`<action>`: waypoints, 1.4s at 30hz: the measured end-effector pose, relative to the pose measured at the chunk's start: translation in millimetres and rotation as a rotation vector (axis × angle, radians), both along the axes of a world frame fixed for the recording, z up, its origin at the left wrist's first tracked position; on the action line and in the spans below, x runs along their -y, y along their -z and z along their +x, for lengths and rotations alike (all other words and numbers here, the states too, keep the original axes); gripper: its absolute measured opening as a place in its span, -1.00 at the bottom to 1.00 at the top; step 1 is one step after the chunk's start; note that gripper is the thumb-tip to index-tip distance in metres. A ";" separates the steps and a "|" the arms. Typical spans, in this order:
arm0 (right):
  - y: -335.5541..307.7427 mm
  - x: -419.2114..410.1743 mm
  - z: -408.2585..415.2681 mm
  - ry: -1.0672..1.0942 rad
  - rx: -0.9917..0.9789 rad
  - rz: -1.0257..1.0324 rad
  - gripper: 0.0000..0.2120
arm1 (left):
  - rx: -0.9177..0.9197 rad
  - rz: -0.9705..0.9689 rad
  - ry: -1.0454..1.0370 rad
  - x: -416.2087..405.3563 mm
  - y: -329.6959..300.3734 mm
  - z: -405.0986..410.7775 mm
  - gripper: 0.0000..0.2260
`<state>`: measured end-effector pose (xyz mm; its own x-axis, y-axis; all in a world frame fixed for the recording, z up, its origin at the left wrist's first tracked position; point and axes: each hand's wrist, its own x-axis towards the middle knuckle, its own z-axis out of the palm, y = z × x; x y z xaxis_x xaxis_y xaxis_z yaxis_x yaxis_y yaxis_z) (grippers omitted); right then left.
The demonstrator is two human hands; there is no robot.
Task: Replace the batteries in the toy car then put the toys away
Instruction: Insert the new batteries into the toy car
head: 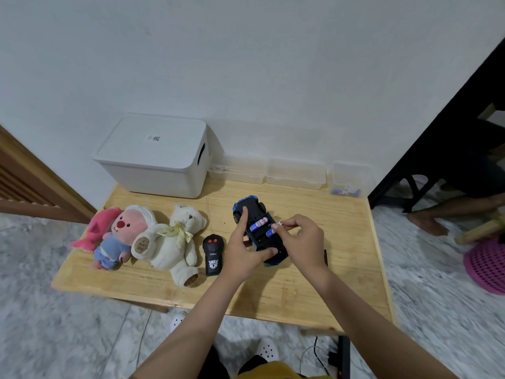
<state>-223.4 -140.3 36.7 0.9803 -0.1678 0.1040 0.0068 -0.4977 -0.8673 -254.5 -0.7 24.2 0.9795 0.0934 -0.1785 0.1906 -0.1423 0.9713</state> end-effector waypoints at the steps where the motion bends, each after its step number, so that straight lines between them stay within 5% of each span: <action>1: 0.4 -0.4 0.4 0.000 0.013 -0.026 -0.86 | -0.002 -0.002 -0.007 0.1 -0.1 0.1 -0.03; 10: -1.7 -3.5 9.0 -0.066 -0.031 -0.204 -0.80 | -0.001 -0.015 -0.018 3.9 -3.3 1.8 -0.03; 28: -12.5 -8.3 19.6 -0.215 0.041 -0.231 -0.69 | 0.039 -0.048 0.036 -7.5 -15.0 7.2 -0.03; 31: -14.6 -8.4 22.6 -0.238 -0.034 -0.218 -0.70 | 0.002 -0.050 0.054 -9.7 -15.5 7.7 -0.03; 36: -29.5 -2.6 29.0 -0.228 -0.373 0.162 -0.80 | -0.079 -0.063 0.075 -13.7 -10.1 4.5 -0.01; 39: -41.4 4.1 29.5 -0.365 -0.520 0.090 -0.74 | -0.115 -0.053 0.084 -13.5 -6.1 -1.1 0.01; 42: -40.9 2.8 23.5 -0.471 -0.463 0.000 -0.78 | -0.132 -0.044 0.104 -11.0 -4.3 -5.4 0.03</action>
<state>-200.0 -143.1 77.6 0.8925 0.2897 -0.3458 -0.1498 -0.5326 -0.8330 -260.0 10.3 28.6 0.9511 -0.0179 -0.3083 0.3037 -0.1262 0.9444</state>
